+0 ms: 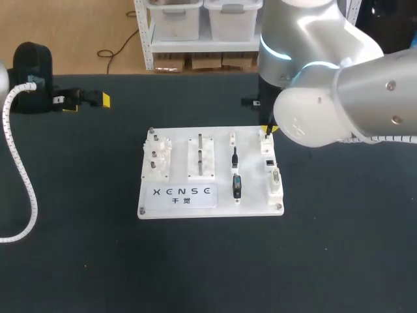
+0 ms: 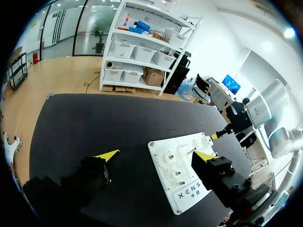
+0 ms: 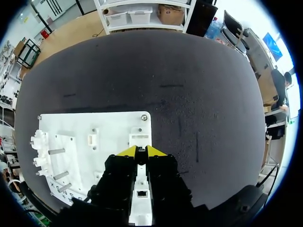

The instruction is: Insert the USB connector, Ethernet cable, and multi-pin plug into their matching sockets one by one.

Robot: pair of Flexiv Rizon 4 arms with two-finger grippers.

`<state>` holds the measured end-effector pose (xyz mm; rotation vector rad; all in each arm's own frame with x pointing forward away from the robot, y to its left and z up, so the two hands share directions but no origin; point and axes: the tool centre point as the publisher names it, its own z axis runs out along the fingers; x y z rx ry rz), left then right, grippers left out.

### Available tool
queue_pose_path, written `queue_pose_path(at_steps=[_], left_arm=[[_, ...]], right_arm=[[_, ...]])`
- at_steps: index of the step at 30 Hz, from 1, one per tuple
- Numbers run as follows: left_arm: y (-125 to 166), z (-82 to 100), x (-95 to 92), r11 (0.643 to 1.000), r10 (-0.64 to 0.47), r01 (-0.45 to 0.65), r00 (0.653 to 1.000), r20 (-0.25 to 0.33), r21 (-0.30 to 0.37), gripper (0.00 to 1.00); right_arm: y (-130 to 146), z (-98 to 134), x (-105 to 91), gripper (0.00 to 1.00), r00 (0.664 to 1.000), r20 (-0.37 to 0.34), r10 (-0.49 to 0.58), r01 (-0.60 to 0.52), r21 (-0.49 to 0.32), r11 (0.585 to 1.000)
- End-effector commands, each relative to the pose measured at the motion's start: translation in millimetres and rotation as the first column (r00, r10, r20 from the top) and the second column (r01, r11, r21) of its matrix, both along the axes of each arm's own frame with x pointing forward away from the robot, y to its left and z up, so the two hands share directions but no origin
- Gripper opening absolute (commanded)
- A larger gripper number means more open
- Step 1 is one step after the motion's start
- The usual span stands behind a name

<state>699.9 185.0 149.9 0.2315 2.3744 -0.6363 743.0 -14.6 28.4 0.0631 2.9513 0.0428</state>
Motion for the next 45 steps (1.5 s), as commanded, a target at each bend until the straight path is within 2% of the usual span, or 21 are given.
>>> queue_pose_path(at_steps=[1,15,45], left_arm=[[0.0,0.0,0.0,1.000,0.000,0.000,1.000,0.000,0.000,1.00],[0.0,0.0,0.0,1.000,0.000,0.000,1.000,0.000,0.000,1.00],[0.0,0.0,0.0,1.000,0.000,0.000,1.000,0.000,0.000,1.00]], right_arm=[[-0.1,-1.9,0.2,0.00,1.000,0.000,-0.001,0.001,0.000,1.000],[4.5,-5.4,-5.2,0.00,1.000,-0.010,0.011,-0.011,0.008,1.000],[-1.0,-5.4,0.4,0.00,1.000,-0.008,-0.006,0.006,0.004,1.000]])
